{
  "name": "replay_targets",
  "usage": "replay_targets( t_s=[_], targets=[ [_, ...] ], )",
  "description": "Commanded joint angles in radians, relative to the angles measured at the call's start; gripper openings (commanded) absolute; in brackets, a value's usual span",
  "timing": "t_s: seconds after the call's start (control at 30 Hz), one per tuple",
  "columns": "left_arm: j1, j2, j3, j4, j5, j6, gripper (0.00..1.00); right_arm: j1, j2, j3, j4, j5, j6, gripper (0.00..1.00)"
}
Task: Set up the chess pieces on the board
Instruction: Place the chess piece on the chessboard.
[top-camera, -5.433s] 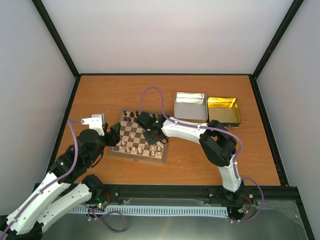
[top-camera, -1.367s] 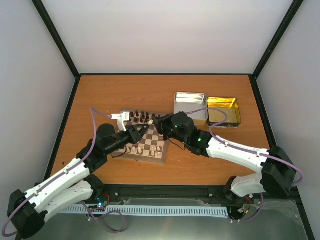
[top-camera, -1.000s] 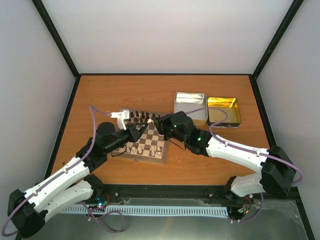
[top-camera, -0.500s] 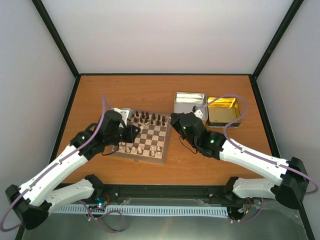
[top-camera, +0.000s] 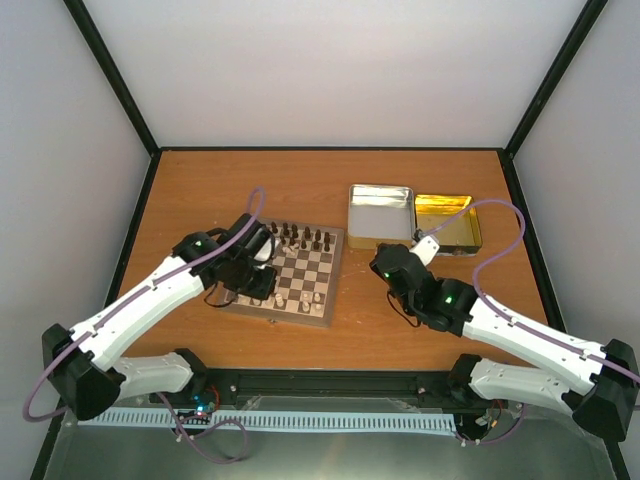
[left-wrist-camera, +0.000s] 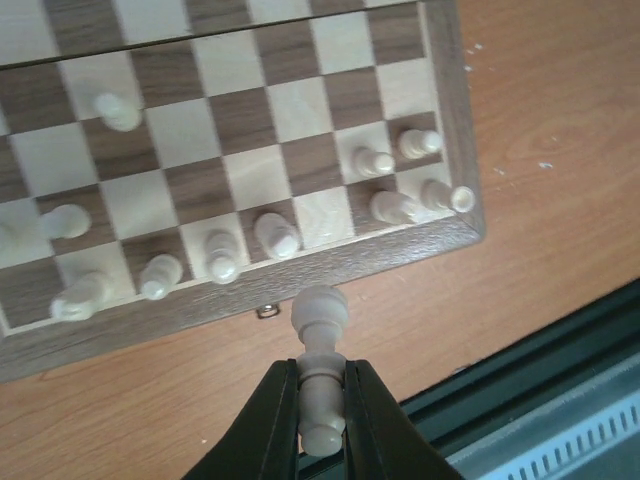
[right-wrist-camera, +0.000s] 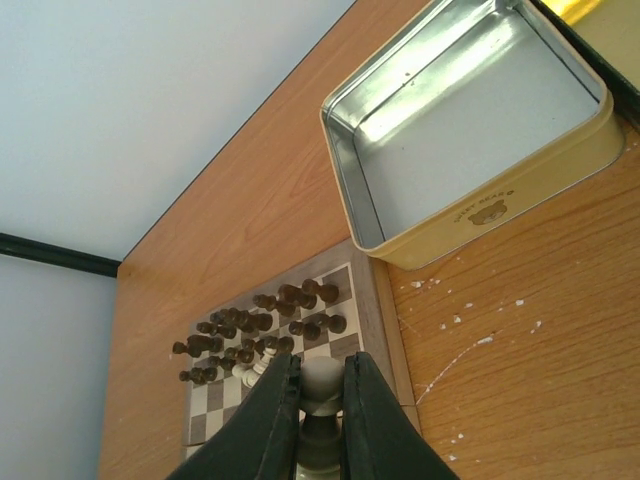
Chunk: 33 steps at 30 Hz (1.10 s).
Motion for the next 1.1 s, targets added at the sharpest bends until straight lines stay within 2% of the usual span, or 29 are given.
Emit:
replay_targets(
  t_s=[0.0, 0.17, 0.27, 0.4, 1.07],
  targets=[
    [-0.058, 0.065, 0.062, -0.006, 0.058, 0.056, 0.01, -0.004, -0.020, -0.019, -0.033, 0.064, 0.018, 0.03],
    [-0.134, 0.168, 0.058, -0.004, -0.011, 0.026, 0.01, -0.004, -0.034, -0.038, -0.040, 0.065, 0.036, 0.03],
    [-0.137, 0.194, 0.072, -0.004, -0.045, 0.019, 0.01, -0.004, -0.051, -0.046, -0.052, 0.072, 0.046, 0.03],
    [-0.137, 0.227, 0.050, 0.044, 0.015, 0.044, 0.01, -0.004, -0.062, -0.048, -0.056, 0.076, 0.048, 0.03],
    [-0.136, 0.429, 0.042, 0.096, -0.055, 0.053, 0.02, -0.004, -0.072, -0.069, -0.044, 0.035, 0.041, 0.03]
  ],
)
